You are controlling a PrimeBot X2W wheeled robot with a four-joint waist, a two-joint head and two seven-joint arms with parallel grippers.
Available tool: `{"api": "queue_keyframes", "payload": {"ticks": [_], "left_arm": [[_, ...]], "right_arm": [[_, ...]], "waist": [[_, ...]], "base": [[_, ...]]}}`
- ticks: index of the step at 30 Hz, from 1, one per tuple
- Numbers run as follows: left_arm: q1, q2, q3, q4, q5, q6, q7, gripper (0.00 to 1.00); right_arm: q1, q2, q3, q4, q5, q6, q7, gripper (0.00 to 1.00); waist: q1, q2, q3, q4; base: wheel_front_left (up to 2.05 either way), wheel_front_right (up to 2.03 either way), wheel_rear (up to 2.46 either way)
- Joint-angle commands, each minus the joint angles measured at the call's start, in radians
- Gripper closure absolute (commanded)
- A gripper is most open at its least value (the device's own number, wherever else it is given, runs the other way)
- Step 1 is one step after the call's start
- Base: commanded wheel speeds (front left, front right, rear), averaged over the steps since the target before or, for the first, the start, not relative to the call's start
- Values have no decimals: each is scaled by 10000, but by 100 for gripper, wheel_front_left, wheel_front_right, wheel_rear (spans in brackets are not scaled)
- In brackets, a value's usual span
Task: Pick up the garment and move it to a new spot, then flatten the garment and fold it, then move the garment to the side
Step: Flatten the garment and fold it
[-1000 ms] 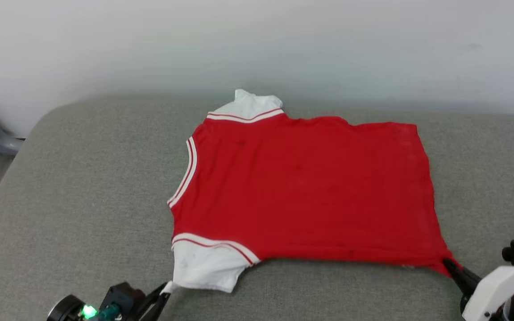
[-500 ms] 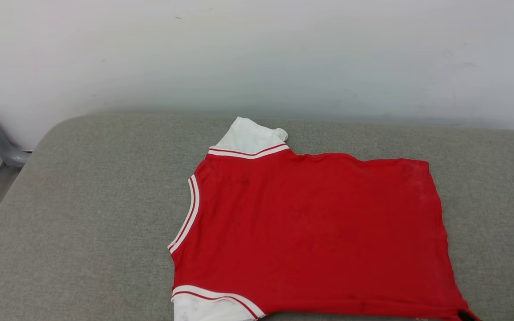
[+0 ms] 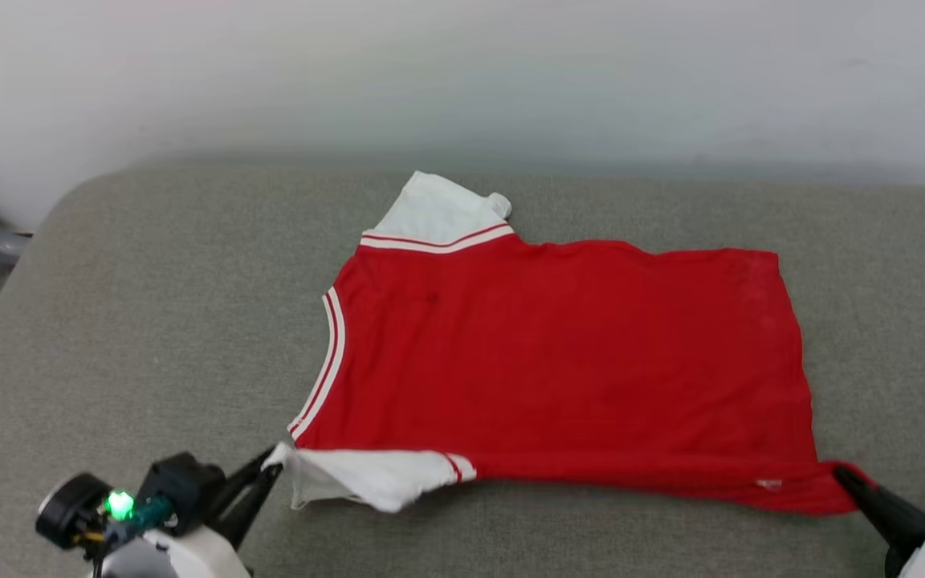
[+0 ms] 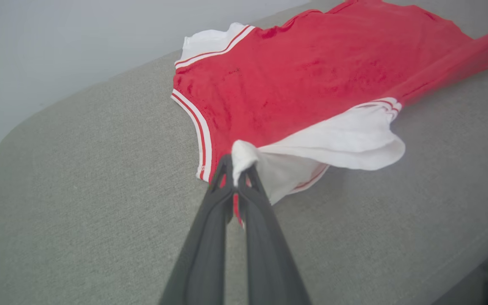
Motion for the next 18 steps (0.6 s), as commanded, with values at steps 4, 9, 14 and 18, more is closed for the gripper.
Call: {"api": "queue_keyframes", "payload": {"ticks": [4, 9, 14, 18], "left_arm": [[-872, -119, 128, 302, 168, -190, 263, 100], [-1752, -405, 80, 967, 263, -552, 508, 100], [-2468, -753, -71, 1824, 355, -919, 644, 100], [-2922, -1036, -129, 2561, 406, -1148, 636, 100]], "right_arm": [[-649, 129, -171, -8, -268, -12, 405, 100], [-1304, 355, -275, 205, -720, -12, 848, 100], [-1833, 613, -348, 461, -1160, -10, 1259, 100], [-2168, 826, -438, 634, -1453, -10, 1520, 100]], "waist": [[-1, -1, 615, -119], [-1, -1, 1070, -191], [-1, -1, 1454, -246], [-1, -1, 1736, -269]], "base": [[0, 0, 0], [0, 0, 0], [0, 0, 0], [0, 0, 0]]}}
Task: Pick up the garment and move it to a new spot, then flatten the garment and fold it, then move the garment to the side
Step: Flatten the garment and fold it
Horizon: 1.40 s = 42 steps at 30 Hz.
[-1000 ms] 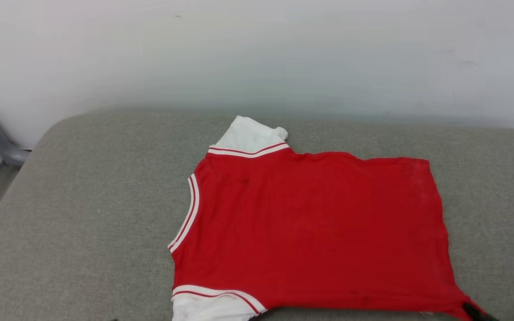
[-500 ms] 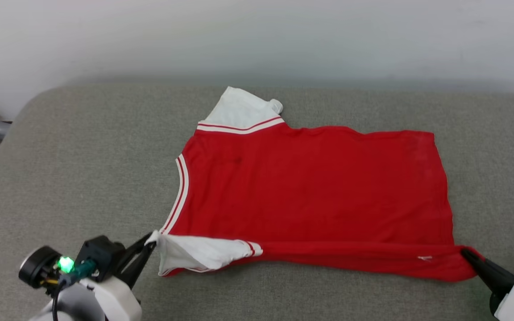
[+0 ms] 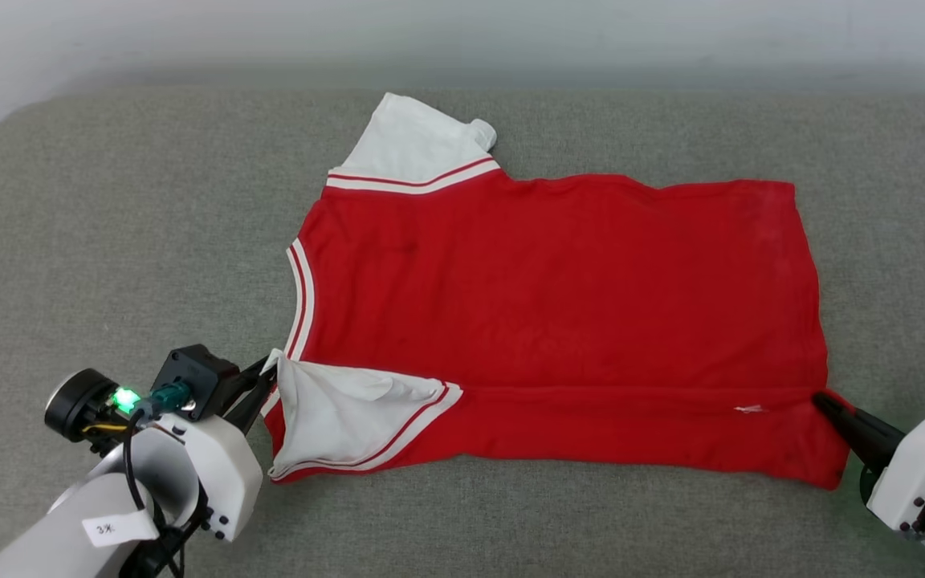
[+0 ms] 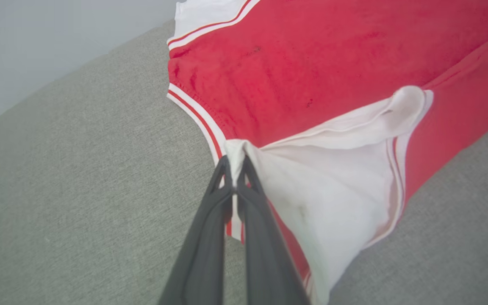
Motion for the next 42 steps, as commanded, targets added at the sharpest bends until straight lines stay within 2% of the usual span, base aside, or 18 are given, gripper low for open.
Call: {"api": "queue_keyframes", "payload": {"ticks": [1, 13, 14, 15, 16, 17, 25, 32, 35, 38, 40, 42], "left_arm": [[-237, -102, -5, 207, 3, -95, -73, 100], [-1352, -1117, -443, 2504, 304, -732, -306, 100], [-1402, -1196, -484, 2674, 300, -785, -317, 100], [-1457, -1278, -532, 2848, 337, -788, -336, 74], [-1539, -1349, -528, 3018, 443, -673, -461, 5], [-1603, -1445, -483, 3220, 466, -556, -574, 0], [-1463, -2044, -151, 4037, 144, -212, -1484, 0], [-547, -2553, 818, 3462, -1183, 339, -2067, 0], [-65, -2595, 1117, 2911, -1519, 754, -2179, 0], [448, -2371, 1206, 2292, -1343, 1529, -2160, 0], [868, -2442, 1295, 1754, -1621, 1910, -1879, 0], [1213, -2283, 1310, 1184, -1794, 2211, -1461, 0]], "right_arm": [[-182, 104, -70, 79, -100, -8, 65, 100], [-587, 588, -434, 350, -860, -10, 604, 100], [-622, 623, -467, 362, -920, -10, 659, 90], [-654, 646, -517, 384, -993, -10, 664, 15], [-664, 692, -580, 424, -1037, -10, 680, 0], [-667, 752, -614, 426, -1068, -10, 676, 0], [-302, 883, -972, 48, -1335, -8, 493, 0], [201, 1173, -1620, -555, -1951, -8, 708, 0], [544, 1398, -1891, -864, -2680, -8, 1130, 0], [894, 1884, -2375, -1215, -3154, -8, 1834, 0], [1139, 2254, -2788, -1555, -3563, -8, 2346, 0], [1376, 2573, -3182, -1953, -4060, -8, 2882, 0]], "waist": [[-2, 0, 151, -10], [-2, 0, 654, -9], [-2, 0, 661, -14], [-2, 0, 662, -12], [-2, 0, 641, -5], [-2, 0, 600, 2], [-2, 0, -88, 91], [-2, 0, -811, 178], [-2, 0, -1051, 156], [-2, 0, -1190, 97], [-2, 0, -1231, 61], [-2, 0, -1223, 16]], "base": [[0, 0, 0], [0, 0, 0], [0, 0, 0], [0, 0, 0], [0, 0, 0], [0, 0, 0], [0, 0, 0], [0, 0, 0], [0, 0, 0], [0, 0, 0], [0, 0, 0], [0, 0, 0]]}}
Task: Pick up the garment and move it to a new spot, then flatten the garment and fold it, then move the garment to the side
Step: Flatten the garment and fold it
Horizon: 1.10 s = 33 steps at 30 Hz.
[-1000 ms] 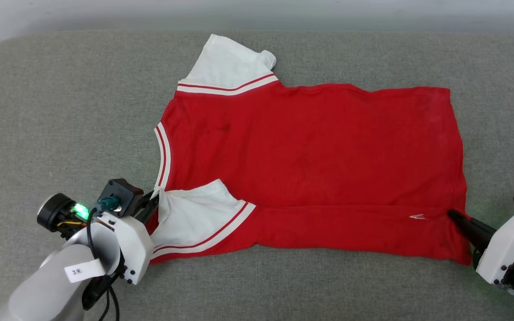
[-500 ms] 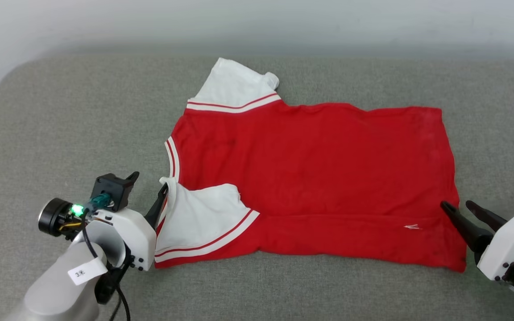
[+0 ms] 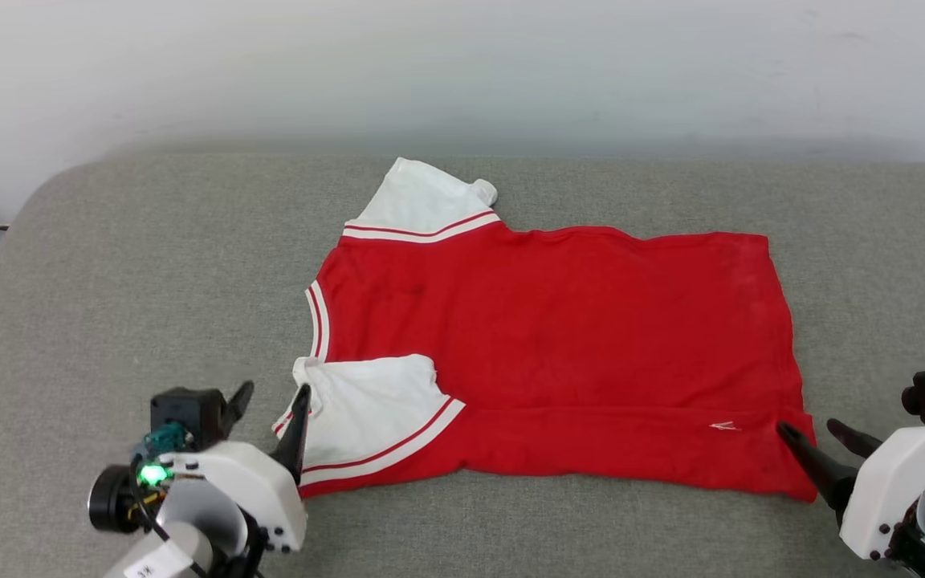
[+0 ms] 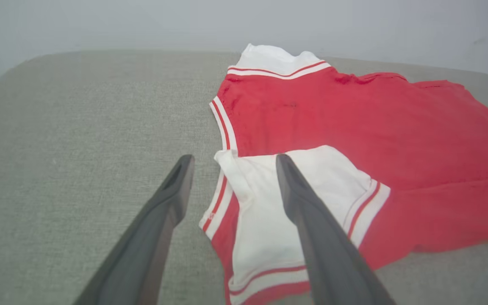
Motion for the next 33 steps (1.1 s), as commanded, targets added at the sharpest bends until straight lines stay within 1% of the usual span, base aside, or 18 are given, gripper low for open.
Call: {"api": "queue_keyframes", "payload": {"ticks": [1, 6, 9, 12, 14, 19, 28, 30, 32, 33], "left_arm": [[352, 189, 2, -517, -76, 328, 395, 0], [971, 816, -428, -1995, -37, 1161, 1959, 0], [1011, 1210, -634, -2593, 128, 1607, 2771, 0], [985, 1461, -744, -2852, 275, 1967, 3294, 0], [913, 1513, -828, -2921, 317, 2099, 3546, 0], [775, 1375, -833, -2687, 206, 2214, 3764, 0], [594, 1374, -1178, -1663, 567, 2391, 4046, 0], [652, 1350, -1384, -1428, 549, 2291, 4284, 0], [778, 1183, -1535, -1264, 388, 2121, 4480, 0], [778, 1183, -1535, -1264, 388, 2121, 4480, 0]], "right_arm": [[250, 300, -417, -365, -505, -8, 437, 0], [789, 1080, -1511, -1455, -2010, -8, 1997, 0], [1090, 1481, -1911, -2130, -2758, -8, 2784, 0], [1122, 1746, -2144, -2777, -3087, -8, 3337, 0], [1099, 1873, -2255, -3076, -3250, -8, 3572, 0], [976, 2063, -2394, -3570, -3431, -8, 3880, 0], [908, 2142, -2369, -3807, -3405, -8, 3993, 0], [899, 2134, -2374, -3817, -3412, -8, 4002, 0], [892, 2105, -2379, -3829, -3466, -8, 3974, 0], [892, 2105, -2379, -3829, -3466, -8, 3974, 0]], "waist": [[2, -1, 25, -50], [2, -1, 257, -119], [2, -1, 460, -146], [2, -1, 692, -218], [2, -1, 858, -270], [2, -1, 1240, -392], [2, -1, 1647, -555], [2, -1, 1700, -571], [2, -1, 1735, -576], [2, -1, 1735, -576]], "base": [[0, 0, 0], [0, 0, 0], [0, 0, 0], [0, 0, 0], [0, 0, 0], [0, 0, 0], [0, 0, 0], [0, 0, 0], [0, 0, 0], [0, 0, 0]]}}
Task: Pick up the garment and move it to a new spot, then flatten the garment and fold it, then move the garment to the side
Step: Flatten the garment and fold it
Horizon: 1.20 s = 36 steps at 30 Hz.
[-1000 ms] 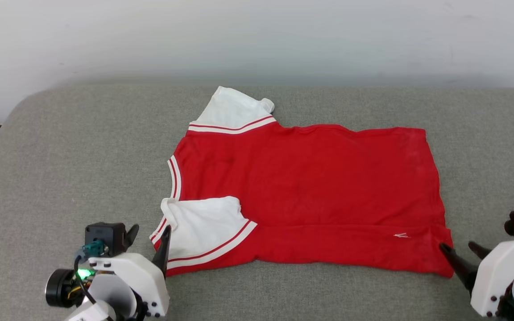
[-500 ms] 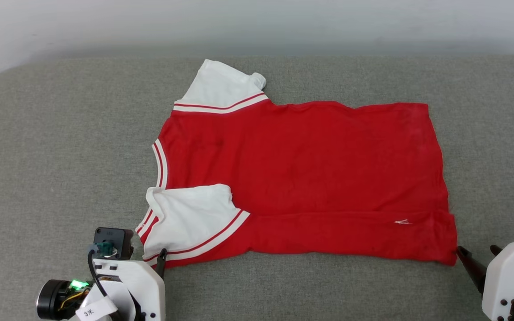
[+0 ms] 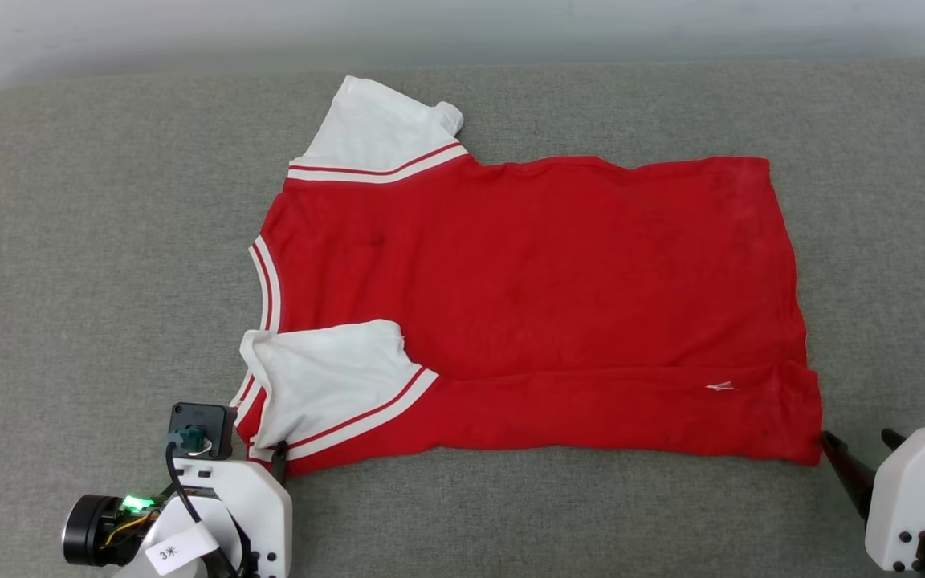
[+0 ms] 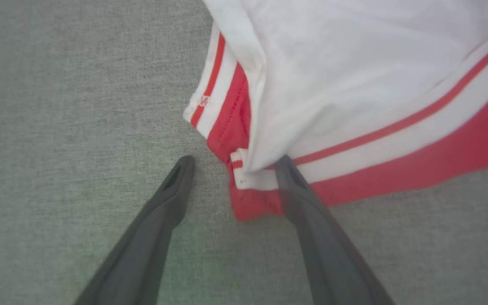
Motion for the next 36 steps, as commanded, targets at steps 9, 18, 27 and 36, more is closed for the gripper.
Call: {"api": "queue_keyframes", "payload": {"ticks": [9, 18, 27, 36], "left_arm": [[206, -351, -148, 341, -247, -386, -176, 100], [-302, -23, 315, -1032, 263, 20, -936, 100], [-338, 175, 191, -1921, 410, 134, -706, 100], [-419, 209, 160, -1911, 376, 60, -739, 100]], "right_arm": [[-111, -306, 138, 216, -327, -8, -344, 0], [-260, -166, 144, 1176, -676, -8, -620, 0], [-532, -72, 357, 2208, -807, -8, -675, 0], [-646, 22, 664, 3067, -694, -7, -551, 71]], "waist": [[1, -1, -215, 233], [1, -1, -355, 603], [1, -1, -173, 707], [1, -1, 56, 791]], "base": [[0, 0, 0], [0, 0, 0], [0, 0, 0], [0, 0, 0]]}}
